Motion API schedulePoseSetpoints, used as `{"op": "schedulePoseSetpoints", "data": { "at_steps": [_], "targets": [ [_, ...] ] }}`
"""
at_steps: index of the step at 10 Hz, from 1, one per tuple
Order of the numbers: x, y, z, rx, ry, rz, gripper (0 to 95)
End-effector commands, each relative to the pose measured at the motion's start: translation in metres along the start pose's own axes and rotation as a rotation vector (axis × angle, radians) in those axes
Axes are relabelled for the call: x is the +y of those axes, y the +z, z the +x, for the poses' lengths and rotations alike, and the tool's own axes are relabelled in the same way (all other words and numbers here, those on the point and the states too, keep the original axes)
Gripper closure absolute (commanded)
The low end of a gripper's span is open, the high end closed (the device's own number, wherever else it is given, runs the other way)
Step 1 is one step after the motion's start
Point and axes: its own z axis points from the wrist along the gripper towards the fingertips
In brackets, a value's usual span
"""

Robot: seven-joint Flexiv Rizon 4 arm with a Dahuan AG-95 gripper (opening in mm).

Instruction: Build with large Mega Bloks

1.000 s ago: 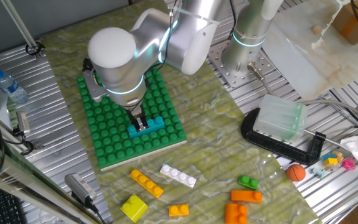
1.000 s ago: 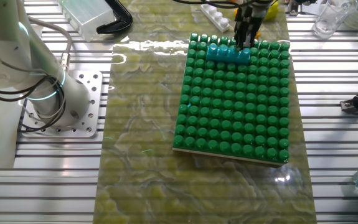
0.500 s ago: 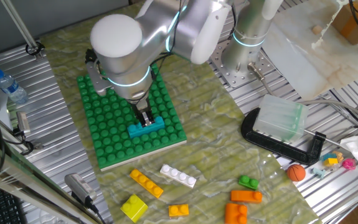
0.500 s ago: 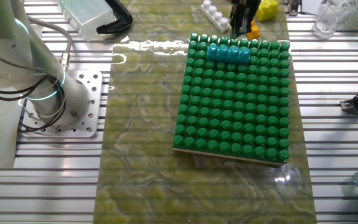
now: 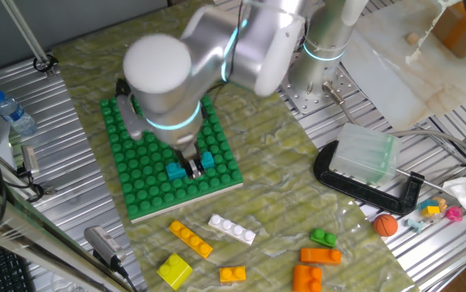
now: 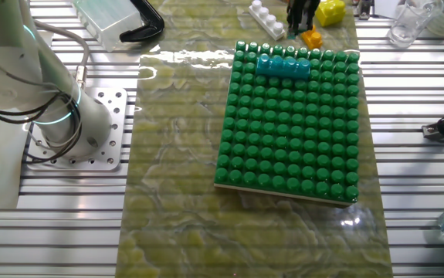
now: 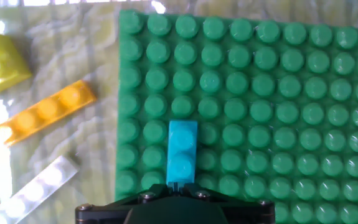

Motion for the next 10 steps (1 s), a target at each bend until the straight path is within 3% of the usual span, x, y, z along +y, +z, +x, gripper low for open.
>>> {"op": "schedulePoseSetpoints", "data": {
  "at_steps": [1, 5, 6, 7, 10],
  "targets": [
    [0.015, 0.007, 0.002, -0.026, -0.049, -0.004, 95.0],
    [0.046, 0.032, 0.008, -0.017, -0.031, 0.002, 95.0],
    [0.053, 0.036, 0.011, -0.029, -0.038, 0.000, 95.0],
    [0.062, 0.040, 0.016, -0.043, -0.045, -0.003, 95.0],
    [0.075, 0.045, 0.024, -0.041, -0.051, -0.004, 95.0]
  ]
}}
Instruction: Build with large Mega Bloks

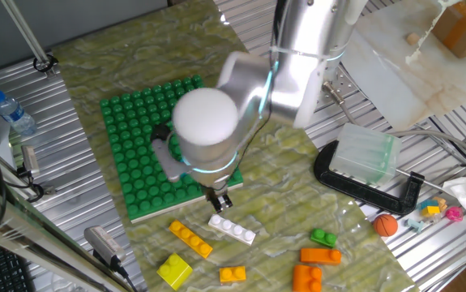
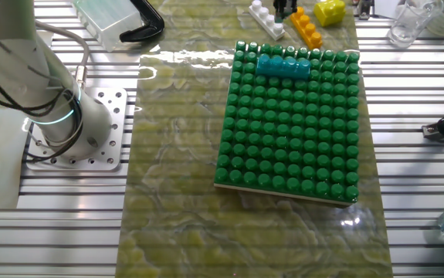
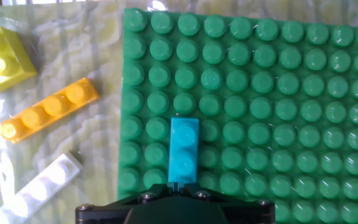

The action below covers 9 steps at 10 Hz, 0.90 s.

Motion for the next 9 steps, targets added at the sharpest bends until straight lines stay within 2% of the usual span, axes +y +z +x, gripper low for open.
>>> {"op": "schedulePoseSetpoints", "data": {
  "at_steps": [1, 3, 7, 9],
  "targets": [
    [0.0072, 0.0024, 0.0021, 0.007, 0.008, 0.008, 95.0],
    [0.0090, 0.0098, 0.0019, 0.006, 0.031, 0.003, 95.0],
    [0.0116, 0.0113, 0.0035, -0.001, 0.057, 0.001, 95.0],
    [0.0116, 0.0113, 0.0035, 0.015, 0.033, 0.046, 95.0]
  ]
}}
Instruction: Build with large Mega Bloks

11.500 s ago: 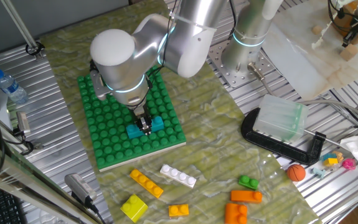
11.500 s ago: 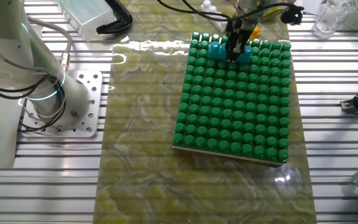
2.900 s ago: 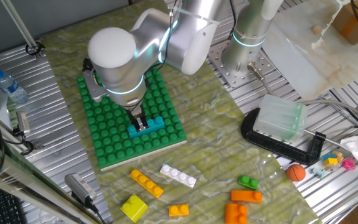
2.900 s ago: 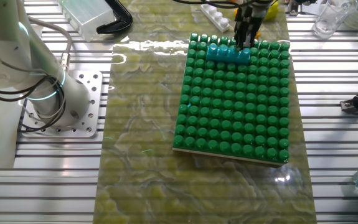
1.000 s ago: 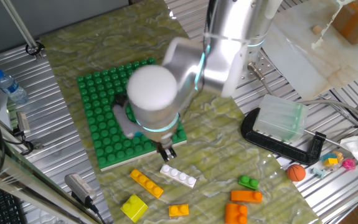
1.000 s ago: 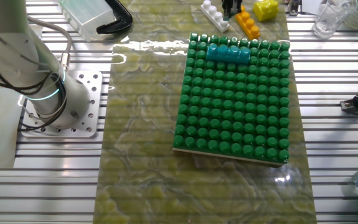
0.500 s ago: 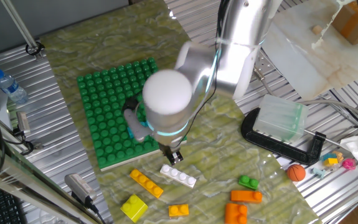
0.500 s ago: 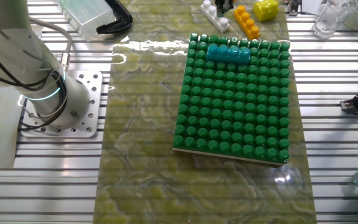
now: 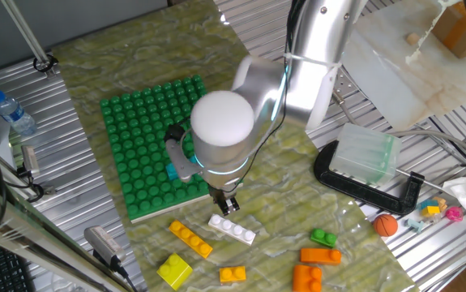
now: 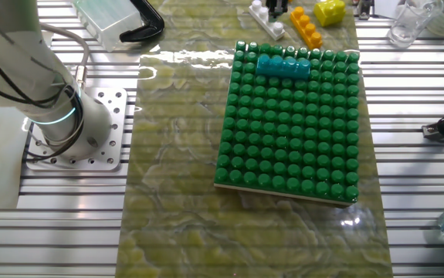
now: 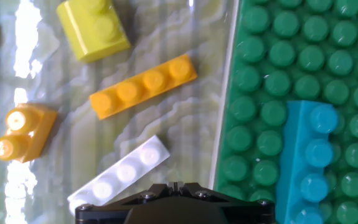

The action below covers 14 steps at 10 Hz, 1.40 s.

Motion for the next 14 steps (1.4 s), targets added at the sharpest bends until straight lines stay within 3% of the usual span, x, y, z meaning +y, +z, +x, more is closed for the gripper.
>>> {"op": "schedulePoseSetpoints", "data": {
  "at_steps": [1, 3, 4, 6, 8, 9, 11, 13, 14],
  "targets": [
    [0.001, 0.000, -0.001, 0.034, -0.074, 0.064, 95.0],
    [0.001, 0.000, -0.001, 0.040, -0.187, 0.061, 95.0],
    [0.001, 0.000, -0.001, 0.024, -0.200, 0.052, 95.0],
    [0.001, 0.000, -0.001, -0.006, 0.016, 0.061, 95.0],
    [0.001, 0.000, -0.001, 0.011, -0.007, 0.033, 95.0],
    [-0.001, 0.000, 0.000, 0.029, -0.033, 0.033, 95.0],
    [-0.009, 0.002, 0.004, 0.036, -0.054, 0.034, 95.0],
    [-0.012, 0.003, 0.008, 0.052, 0.032, 0.013, 95.0],
    [-0.010, 0.004, 0.009, 0.050, 0.100, -0.026, 95.0]
  ]
}}
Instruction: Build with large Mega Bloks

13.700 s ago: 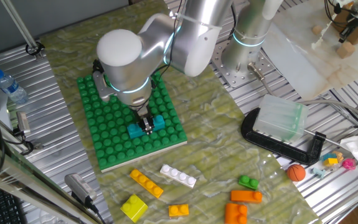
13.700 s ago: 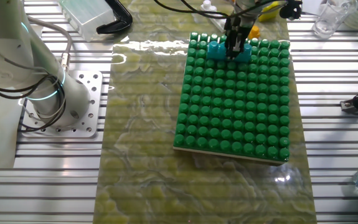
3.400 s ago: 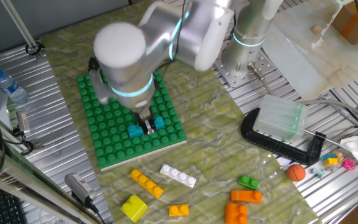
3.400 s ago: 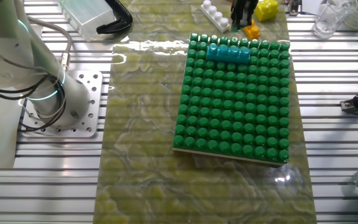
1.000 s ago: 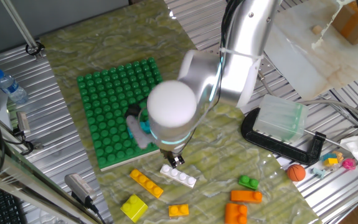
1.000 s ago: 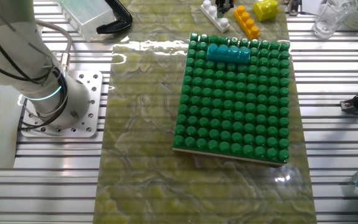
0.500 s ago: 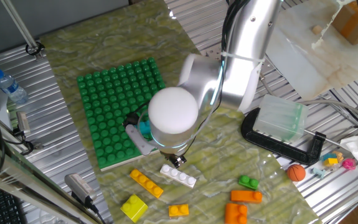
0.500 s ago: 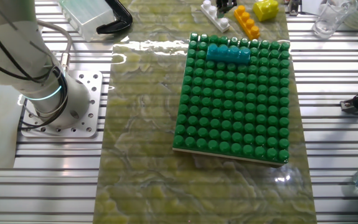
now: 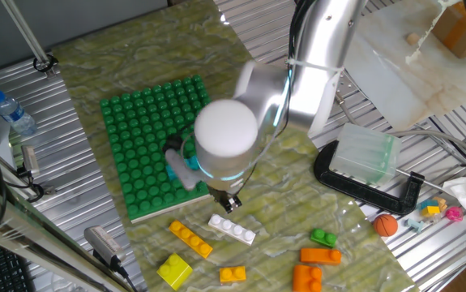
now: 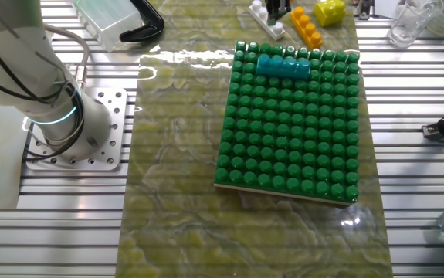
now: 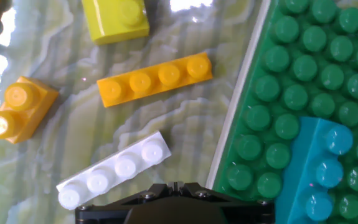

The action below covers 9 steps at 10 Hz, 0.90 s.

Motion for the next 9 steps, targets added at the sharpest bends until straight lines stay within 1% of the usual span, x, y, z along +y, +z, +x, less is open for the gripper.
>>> {"op": "schedulePoseSetpoints", "data": {
  "at_steps": [1, 3, 5, 6, 7, 9],
  "targets": [
    [0.005, 0.005, 0.001, 0.035, 0.214, -0.081, 76.0],
    [0.008, 0.013, -0.001, 0.049, 0.200, -0.080, 76.0],
    [0.021, 0.023, -0.002, 0.083, 0.211, -0.076, 76.0],
    [0.026, 0.027, -0.002, 0.088, 0.217, -0.077, 76.0],
    [0.028, 0.031, -0.003, 0.089, 0.219, -0.078, 95.0],
    [0.027, 0.039, -0.005, 0.091, 0.224, -0.072, 95.0]
  ]
}}
